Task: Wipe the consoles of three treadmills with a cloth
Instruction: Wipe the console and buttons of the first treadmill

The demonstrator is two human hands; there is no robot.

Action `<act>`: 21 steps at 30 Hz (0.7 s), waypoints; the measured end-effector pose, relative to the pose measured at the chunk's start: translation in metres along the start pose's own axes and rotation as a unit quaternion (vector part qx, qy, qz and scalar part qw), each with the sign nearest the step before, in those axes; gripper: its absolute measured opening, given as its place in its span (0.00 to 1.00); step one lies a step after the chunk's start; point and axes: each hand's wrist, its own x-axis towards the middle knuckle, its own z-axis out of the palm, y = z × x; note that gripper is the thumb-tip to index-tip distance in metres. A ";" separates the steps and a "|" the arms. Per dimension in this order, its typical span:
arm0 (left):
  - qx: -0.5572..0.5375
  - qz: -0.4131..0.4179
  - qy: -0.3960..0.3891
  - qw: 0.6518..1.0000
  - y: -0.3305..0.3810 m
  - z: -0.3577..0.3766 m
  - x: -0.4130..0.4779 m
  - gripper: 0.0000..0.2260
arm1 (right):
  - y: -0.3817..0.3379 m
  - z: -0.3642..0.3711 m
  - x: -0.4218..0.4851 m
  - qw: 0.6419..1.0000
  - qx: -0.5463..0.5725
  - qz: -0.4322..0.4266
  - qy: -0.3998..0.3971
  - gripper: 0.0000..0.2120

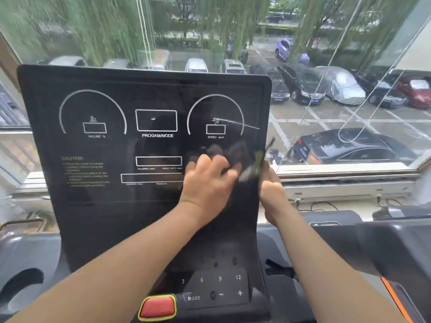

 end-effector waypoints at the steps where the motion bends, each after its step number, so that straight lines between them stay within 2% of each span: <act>1: -0.004 0.045 -0.029 0.999 0.004 0.005 -0.013 0.12 | 0.000 -0.001 0.001 1.000 0.008 0.009 0.004 0.12; 3: -0.016 0.131 -0.075 0.988 0.003 0.008 -0.033 0.17 | 0.000 -0.002 0.001 1.000 0.005 0.015 -0.011 0.12; 5: -0.024 0.213 -0.113 0.970 -0.008 0.002 -0.033 0.16 | -0.002 -0.001 -0.002 1.000 0.005 0.026 -0.016 0.30; 6: -0.015 0.263 -0.123 0.957 -0.016 -0.001 -0.028 0.15 | -0.001 -0.003 -0.002 0.999 0.015 0.036 -0.020 0.35; 7: 0.001 0.296 -0.120 0.948 -0.025 -0.004 -0.020 0.14 | -0.003 -0.003 -0.004 0.999 0.017 0.037 -0.023 0.33; 8: 0.016 0.298 -0.103 0.949 -0.032 -0.008 -0.009 0.13 | -0.004 -0.003 -0.005 0.999 0.018 0.029 -0.028 0.28; 10: 0.031 0.206 -0.038 0.977 -0.043 -0.012 0.012 0.12 | -0.002 -0.005 0.000 0.999 0.017 0.025 -0.029 0.21; 13: 0.022 0.031 0.007 0.999 -0.031 -0.015 0.025 0.11 | -0.002 -0.007 0.002 0.999 0.004 0.017 -0.036 0.23; 15: 0.007 -0.026 -0.004 1.000 -0.013 -0.011 0.017 0.11 | 0.000 -0.008 0.002 0.999 0.001 0.024 -0.047 0.21; 17: -0.004 -0.006 -0.030 1.000 0.002 -0.002 0.000 0.12 | 0.001 -0.011 0.005 0.999 0.003 0.020 -0.027 0.15; 19: -0.006 0.071 -0.079 0.994 0.015 0.007 -0.022 0.16 | -0.001 -0.008 0.004 0.999 0.020 0.040 -0.003 0.11; 20: -0.008 0.100 -0.115 0.988 0.022 0.010 -0.033 0.18 | -0.005 -0.005 0.001 0.998 0.039 0.044 -0.008 0.13; 21: -0.011 0.114 -0.150 0.982 0.028 0.012 -0.041 0.20 | -0.003 -0.004 0.002 0.998 0.046 0.049 -0.019 0.25</act>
